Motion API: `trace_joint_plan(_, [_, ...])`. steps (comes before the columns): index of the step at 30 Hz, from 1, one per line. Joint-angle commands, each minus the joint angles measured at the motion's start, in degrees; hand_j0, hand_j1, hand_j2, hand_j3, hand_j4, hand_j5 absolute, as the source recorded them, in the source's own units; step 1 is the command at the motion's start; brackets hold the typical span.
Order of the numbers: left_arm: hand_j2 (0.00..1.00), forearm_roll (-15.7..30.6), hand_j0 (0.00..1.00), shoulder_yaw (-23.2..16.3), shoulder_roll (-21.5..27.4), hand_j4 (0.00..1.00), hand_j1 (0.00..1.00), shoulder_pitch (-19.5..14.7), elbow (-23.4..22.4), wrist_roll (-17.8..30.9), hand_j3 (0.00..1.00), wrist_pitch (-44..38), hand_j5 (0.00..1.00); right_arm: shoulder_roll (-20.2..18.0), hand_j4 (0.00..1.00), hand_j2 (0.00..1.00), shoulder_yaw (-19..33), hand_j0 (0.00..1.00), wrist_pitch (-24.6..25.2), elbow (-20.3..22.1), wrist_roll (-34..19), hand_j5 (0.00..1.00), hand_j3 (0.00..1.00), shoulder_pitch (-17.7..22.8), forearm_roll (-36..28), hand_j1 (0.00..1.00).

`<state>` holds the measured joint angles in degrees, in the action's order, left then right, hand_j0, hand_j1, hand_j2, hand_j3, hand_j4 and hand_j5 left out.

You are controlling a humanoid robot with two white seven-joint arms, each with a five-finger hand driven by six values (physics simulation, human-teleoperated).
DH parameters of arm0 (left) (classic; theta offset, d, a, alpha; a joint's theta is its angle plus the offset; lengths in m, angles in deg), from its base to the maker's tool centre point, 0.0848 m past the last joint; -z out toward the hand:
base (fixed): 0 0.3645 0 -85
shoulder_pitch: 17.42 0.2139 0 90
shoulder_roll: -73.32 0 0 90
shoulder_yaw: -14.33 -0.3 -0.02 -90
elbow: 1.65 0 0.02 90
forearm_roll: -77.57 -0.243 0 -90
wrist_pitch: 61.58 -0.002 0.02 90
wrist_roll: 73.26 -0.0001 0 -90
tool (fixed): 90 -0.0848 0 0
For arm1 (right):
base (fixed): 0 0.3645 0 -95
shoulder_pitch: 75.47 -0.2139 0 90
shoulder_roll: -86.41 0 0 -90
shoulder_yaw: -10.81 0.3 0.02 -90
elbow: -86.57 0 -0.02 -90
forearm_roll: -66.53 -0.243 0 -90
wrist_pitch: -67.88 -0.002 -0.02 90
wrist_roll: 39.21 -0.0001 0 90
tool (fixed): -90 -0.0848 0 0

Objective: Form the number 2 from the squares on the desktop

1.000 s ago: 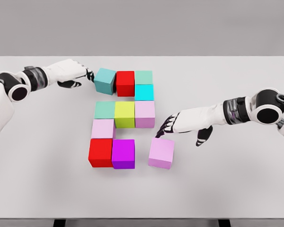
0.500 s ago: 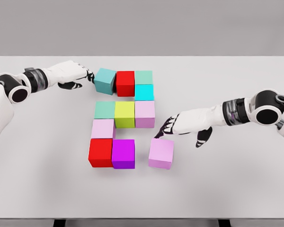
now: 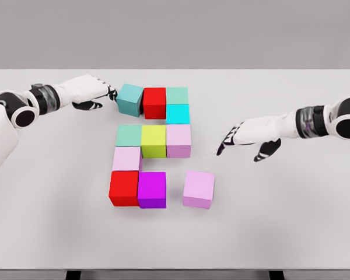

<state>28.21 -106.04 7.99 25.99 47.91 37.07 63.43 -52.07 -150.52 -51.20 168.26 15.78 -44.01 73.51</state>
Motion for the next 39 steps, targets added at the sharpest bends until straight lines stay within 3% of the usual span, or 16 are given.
trace_joint_plan(1, [0.61,0.23,0.61,0.05,0.02,0.61,0.61,0.00,0.71,-0.11,0.61,-0.01,0.61,-2.93,0.25,0.25,0.92,0.25,-5.64,-0.66,0.01,0.25,0.25,0.00,-0.29,0.25])
trace_joint_plan(2, [0.61,0.23,0.61,-0.03,-0.07,0.61,0.61,0.00,0.89,-0.11,0.61,-0.01,0.61,-3.73,0.15,0.15,1.45,0.15,-5.93,-0.48,0.01,0.15,0.15,0.00,-0.29,0.15])
trace_joint_plan(9, [0.61,1.20,0.61,-0.04,0.02,0.61,0.61,0.44,1.15,-0.11,0.61,-0.01,0.61,-3.91,0.13,0.13,1.02,0.13,-5.93,-0.13,0.01,0.13,0.13,-1.23,-0.29,0.13])
trace_joint_plan(17, [0.61,1.64,0.61,-0.04,0.37,0.61,0.61,0.97,2.03,-0.11,0.61,-0.01,0.61,-4.34,0.16,0.16,-1.01,0.16,-5.93,0.22,0.01,0.16,0.16,0.70,-0.29,0.16])
trace_joint_plan(21, [0.61,2.08,0.61,-0.04,0.72,0.61,0.61,1.05,2.03,-0.11,0.61,-0.01,0.61,-3.64,0.15,0.15,-11.11,0.15,-5.93,0.83,0.01,0.15,0.15,-5.01,-0.20,0.15])
trace_joint_plan(26, [0.61,2.51,0.61,-0.21,1.25,0.61,0.61,1.67,3.44,-0.11,0.61,-0.01,0.61,-3.03,0.16,0.16,-10.76,0.16,-5.93,2.33,0.01,0.16,0.16,-3.08,-0.20,0.16])
trace_joint_plan(30, [0.61,6.47,0.61,-3.29,2.66,0.61,0.61,1.58,4.32,-0.11,0.61,-0.01,0.61,-2.50,0.15,0.15,-10.67,0.15,-5.93,4.70,0.01,0.15,0.15,-2.72,-0.12,0.15])
trace_joint_plan(37, [0.61,6.47,0.61,-3.20,3.10,0.61,0.61,1.67,4.32,-0.02,0.61,-0.01,0.61,-2.41,0.14,0.14,-10.67,0.14,-5.93,5.58,0.01,0.14,0.14,-1.85,-0.20,0.14])
trace_joint_plan(39, [0.62,6.65,0.62,-3.02,5.12,0.62,0.62,1.32,4.05,-0.02,0.62,-0.01,0.62,-2.24,0.14,0.14,-10.67,0.14,-5.93,5.84,0.01,0.14,0.14,-1.93,-0.20,0.14])
